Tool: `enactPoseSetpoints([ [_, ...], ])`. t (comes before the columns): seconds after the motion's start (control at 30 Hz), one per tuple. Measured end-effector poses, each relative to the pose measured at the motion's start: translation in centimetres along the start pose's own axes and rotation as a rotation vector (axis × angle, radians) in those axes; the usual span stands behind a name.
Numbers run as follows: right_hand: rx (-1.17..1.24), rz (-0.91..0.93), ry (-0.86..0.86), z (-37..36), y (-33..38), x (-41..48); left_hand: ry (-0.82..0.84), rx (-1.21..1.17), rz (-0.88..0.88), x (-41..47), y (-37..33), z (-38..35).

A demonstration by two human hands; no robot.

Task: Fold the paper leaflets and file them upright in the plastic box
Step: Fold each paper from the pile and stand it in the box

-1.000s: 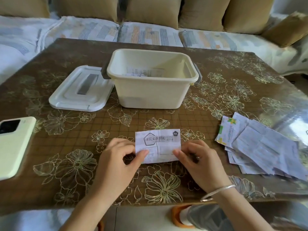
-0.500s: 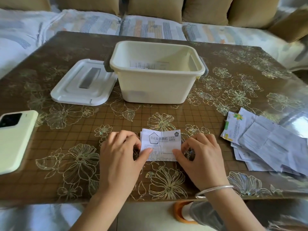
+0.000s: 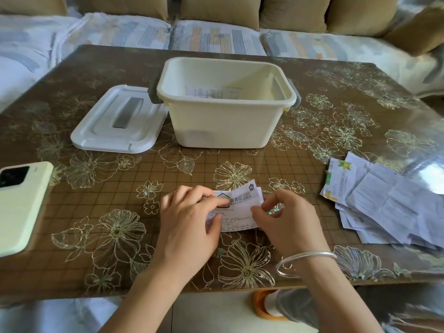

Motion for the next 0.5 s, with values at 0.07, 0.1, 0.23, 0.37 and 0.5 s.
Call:
enactPoseSetpoints([
  [0.07,0.116,-0.017,0.03,-0.2,-0.5,0.2,0.026,-0.019,0.022,0.2,0.3,-0.2],
  [0.1,0.171,-0.016,0.043,-0.3,-0.5,0.2,0.041,-0.025,0.031,0.3,0.4,-0.4],
  [0.23,0.408,0.003,0.077,-0.5,-0.3,-0.1,0.122,-0.023,0.046,0.6,0.3,-1.1],
  [0.37,0.662,0.047,0.107,-0.2,0.4,-0.7,0.15,-0.025,0.043,0.8,0.1,-1.1],
  [0.5,0.425,0.372,0.14,-0.3,3.2,-2.3,0.199,0.0,0.021,0.9,0.2,-1.3],
])
Point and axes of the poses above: each hand's wrist, its own x-axis towards the middle knuckle, its own z-axis out of the back of the hand, y = z × x, the point moved 10 cm from there along x, towards the middle knuckle, and after that the axes turned 1 degree about -y, right-handed, at the moved point
